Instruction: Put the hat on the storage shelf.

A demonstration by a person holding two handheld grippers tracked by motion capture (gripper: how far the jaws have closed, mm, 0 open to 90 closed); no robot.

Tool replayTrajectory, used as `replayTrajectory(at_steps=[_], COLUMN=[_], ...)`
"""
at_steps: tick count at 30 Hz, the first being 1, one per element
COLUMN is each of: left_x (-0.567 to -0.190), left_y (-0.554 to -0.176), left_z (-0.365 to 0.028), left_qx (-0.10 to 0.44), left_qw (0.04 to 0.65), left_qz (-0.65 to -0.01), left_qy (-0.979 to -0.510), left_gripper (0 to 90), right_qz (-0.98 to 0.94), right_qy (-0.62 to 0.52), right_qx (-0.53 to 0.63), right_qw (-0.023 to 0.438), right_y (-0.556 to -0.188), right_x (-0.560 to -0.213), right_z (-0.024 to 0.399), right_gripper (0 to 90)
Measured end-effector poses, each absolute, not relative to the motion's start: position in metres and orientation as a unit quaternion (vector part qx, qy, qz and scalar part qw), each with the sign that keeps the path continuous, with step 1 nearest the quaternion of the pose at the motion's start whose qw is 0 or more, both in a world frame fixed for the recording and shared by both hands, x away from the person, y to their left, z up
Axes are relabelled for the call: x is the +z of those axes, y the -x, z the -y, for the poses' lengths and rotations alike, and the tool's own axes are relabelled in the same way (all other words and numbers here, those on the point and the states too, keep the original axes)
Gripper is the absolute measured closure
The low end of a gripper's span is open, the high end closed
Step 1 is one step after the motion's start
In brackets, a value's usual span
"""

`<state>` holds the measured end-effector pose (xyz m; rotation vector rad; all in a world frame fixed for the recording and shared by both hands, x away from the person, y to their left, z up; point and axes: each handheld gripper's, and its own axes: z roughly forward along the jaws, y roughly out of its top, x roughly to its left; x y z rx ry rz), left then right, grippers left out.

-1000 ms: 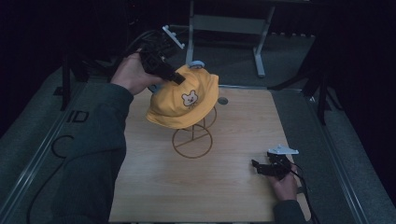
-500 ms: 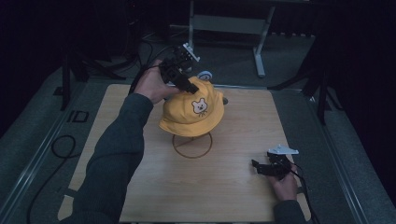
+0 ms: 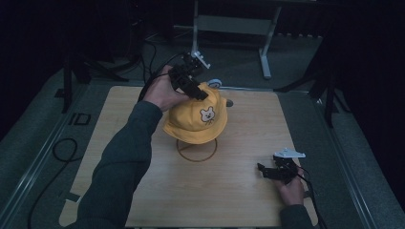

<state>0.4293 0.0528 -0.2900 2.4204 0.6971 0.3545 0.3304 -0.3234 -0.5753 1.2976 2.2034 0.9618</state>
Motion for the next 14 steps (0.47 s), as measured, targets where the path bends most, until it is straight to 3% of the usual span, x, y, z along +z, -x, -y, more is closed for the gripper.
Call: replayTrajectory(at_steps=[9,14], left_x=[-0.277,-0.272], left_y=[-0.415,-0.407], left_z=[-0.084,-0.108], left_qx=[0.149,0.161], left_qw=[0.367,0.391], left_qz=[-0.279,-0.302], left_qy=[-0.875,-0.854], left_gripper=[29.6,28.9], right_qz=[-0.79,-0.789], right_qy=[-0.465,-0.466], right_qx=[0.345,0.345], right_qw=[0.203,0.203], right_y=[-0.33,-0.33], right_x=[-0.575,-0.575], right_z=[0.323,0.323], right_gripper=[18.9,18.9])
